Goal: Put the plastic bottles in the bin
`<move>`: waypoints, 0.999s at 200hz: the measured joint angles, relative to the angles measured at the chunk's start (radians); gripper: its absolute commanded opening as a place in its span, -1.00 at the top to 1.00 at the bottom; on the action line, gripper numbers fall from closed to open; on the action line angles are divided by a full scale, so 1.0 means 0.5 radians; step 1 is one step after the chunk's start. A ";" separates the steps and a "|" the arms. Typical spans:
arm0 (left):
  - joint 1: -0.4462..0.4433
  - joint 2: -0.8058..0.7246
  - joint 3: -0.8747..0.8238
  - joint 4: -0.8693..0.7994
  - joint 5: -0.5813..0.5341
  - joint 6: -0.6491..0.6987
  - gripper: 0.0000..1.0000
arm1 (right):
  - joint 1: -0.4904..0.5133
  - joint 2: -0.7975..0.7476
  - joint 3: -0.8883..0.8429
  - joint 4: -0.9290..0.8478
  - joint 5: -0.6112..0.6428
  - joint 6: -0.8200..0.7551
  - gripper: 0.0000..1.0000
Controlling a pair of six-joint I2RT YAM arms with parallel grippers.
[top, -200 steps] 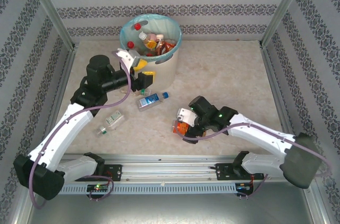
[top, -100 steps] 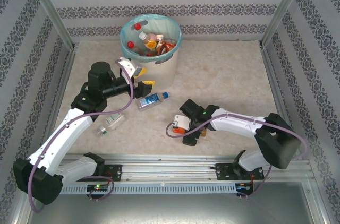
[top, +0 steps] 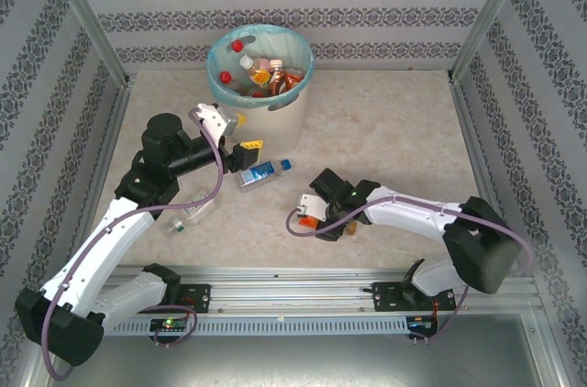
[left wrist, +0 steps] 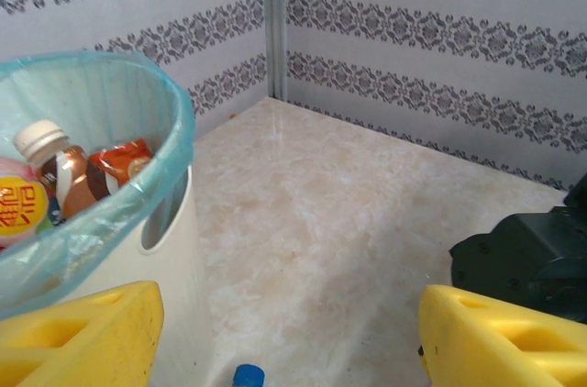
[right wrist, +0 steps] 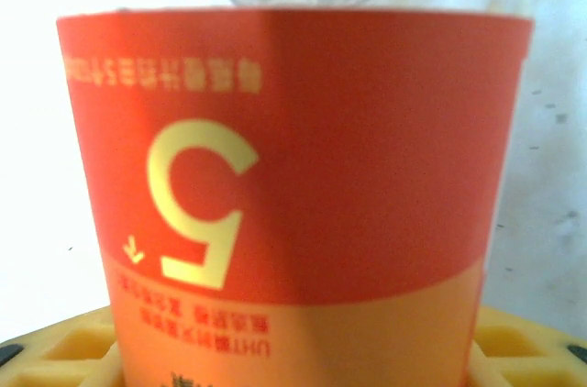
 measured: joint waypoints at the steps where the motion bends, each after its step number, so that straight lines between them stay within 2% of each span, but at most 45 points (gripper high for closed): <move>1: 0.000 -0.001 0.000 0.002 -0.001 -0.001 -0.48 | 0.000 -0.005 0.000 -0.002 0.000 0.000 -0.04; 32: 0.000 -0.005 0.006 0.050 -0.014 -0.094 -0.48 | -0.018 -0.288 0.002 -0.002 -0.005 0.018 -0.02; 58: -0.003 0.010 0.042 0.104 0.030 -0.221 -0.49 | -0.117 -0.605 0.005 0.072 -0.135 0.114 0.03; 80: -0.056 0.056 0.090 0.187 0.130 -0.332 -0.59 | -0.198 -0.858 0.014 0.209 -0.272 0.249 0.05; 92: -0.121 0.092 0.106 0.234 0.206 -0.377 -0.71 | -0.214 -0.948 0.044 0.282 -0.333 0.334 0.07; 115: -0.275 0.166 0.126 0.291 0.357 -0.419 -1.00 | -0.215 -1.009 0.135 0.395 -0.399 0.467 0.11; 149: -0.414 0.251 0.137 0.365 0.552 -0.434 -1.00 | -0.214 -1.054 0.188 0.571 -0.449 0.603 0.11; 200: -0.484 0.397 0.150 0.609 0.621 -0.611 -0.93 | -0.146 -1.054 0.204 0.750 -0.535 0.703 0.11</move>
